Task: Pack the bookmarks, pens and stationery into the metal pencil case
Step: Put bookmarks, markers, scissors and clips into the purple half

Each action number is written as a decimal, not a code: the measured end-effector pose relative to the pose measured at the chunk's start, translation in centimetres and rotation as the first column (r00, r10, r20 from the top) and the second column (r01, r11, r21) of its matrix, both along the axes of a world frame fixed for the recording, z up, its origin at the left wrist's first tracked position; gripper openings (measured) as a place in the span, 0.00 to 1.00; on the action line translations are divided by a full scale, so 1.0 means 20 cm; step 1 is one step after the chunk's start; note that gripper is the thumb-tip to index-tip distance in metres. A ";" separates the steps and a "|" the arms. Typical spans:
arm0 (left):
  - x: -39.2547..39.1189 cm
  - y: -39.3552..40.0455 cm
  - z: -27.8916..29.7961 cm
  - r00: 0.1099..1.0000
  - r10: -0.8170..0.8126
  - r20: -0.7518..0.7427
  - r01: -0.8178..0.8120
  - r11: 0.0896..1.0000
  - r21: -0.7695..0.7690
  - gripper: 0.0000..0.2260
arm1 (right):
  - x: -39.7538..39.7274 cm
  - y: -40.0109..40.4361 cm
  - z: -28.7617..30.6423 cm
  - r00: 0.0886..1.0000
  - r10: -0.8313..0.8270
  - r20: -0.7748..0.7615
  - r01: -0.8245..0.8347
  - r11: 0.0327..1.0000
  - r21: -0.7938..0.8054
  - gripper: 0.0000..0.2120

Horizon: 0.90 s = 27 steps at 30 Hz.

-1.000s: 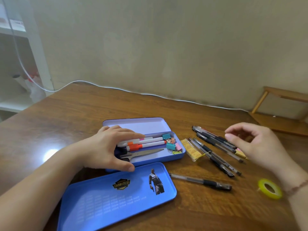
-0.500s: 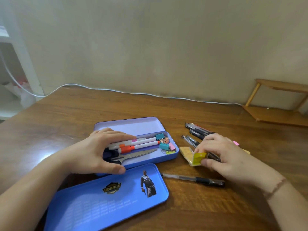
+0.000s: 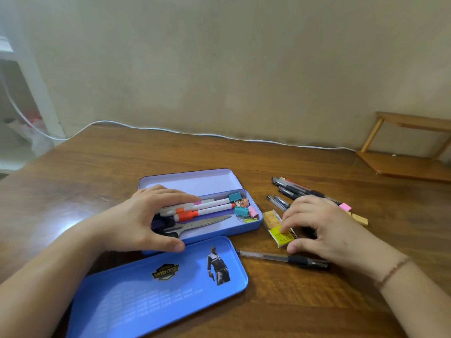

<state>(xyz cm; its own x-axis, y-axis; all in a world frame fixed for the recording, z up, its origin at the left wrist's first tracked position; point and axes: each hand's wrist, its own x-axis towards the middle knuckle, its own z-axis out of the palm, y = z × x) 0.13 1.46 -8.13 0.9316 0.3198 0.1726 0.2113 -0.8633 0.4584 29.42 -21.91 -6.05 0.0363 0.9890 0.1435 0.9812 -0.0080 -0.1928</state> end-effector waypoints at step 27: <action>0.00 -0.08 0.08 0.979 -0.021 0.202 0.007 0.997 0.072 0.31 | -0.29 0.20 0.17 0.735 -0.308 -0.604 0.483 0.863 0.148 0.14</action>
<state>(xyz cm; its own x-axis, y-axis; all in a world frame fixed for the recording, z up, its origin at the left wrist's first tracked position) 0.16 -0.19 -6.61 0.8795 0.2872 0.3795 0.1083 -0.8973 0.4280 23.59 -17.87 -2.60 0.5721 0.7853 0.2365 0.6261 -0.2319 -0.7444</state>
